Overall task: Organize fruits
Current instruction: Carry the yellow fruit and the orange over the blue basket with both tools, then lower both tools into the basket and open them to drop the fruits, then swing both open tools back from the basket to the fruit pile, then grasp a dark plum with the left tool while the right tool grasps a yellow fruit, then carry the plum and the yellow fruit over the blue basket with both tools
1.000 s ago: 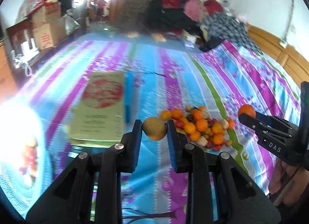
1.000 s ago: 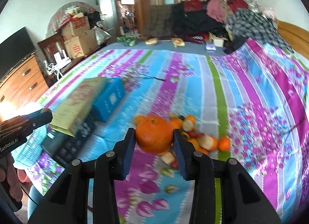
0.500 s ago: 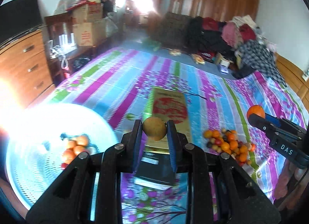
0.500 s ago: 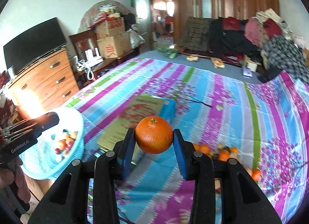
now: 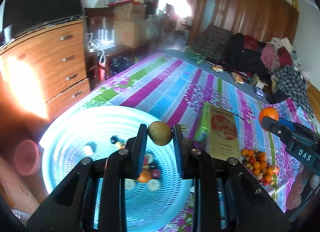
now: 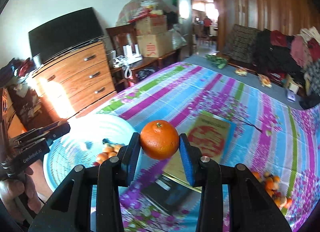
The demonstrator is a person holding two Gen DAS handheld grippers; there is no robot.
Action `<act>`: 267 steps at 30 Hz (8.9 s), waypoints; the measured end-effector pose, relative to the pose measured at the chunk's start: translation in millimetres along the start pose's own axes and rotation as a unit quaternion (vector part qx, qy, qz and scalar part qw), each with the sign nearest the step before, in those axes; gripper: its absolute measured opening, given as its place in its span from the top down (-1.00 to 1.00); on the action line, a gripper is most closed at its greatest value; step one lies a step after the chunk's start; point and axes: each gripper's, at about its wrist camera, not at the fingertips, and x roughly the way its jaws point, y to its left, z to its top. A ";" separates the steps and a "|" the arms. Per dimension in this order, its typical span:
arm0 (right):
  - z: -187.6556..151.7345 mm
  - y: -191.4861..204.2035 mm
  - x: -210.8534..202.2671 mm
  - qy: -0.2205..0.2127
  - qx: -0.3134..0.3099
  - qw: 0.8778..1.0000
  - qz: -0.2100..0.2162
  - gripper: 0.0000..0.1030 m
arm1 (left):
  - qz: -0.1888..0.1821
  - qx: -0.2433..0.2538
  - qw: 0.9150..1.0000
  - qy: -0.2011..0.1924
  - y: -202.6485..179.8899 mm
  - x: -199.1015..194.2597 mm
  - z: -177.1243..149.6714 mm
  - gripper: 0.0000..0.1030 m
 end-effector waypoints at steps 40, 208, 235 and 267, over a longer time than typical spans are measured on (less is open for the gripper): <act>-21.4 100.2 116.3 0.164 -0.048 0.983 0.071 0.17 | 0.027 -0.065 0.993 0.097 95.7 35.0 -31.4 0.49; -354.2 -401.2 -9.6 0.135 0.203 0.954 -0.172 0.36 | -0.276 0.223 0.921 0.163 -305.4 172.3 -174.1 0.49; -190.2 -266.1 -85.0 0.029 0.169 0.964 -0.205 0.46 | -0.197 0.179 0.962 0.068 -242.8 72.1 -79.0 0.49; -7.5 -25.2 -12.3 -0.004 0.003 1.000 -0.023 0.46 | -0.041 0.018 0.999 -0.006 -27.1 10.1 3.0 0.49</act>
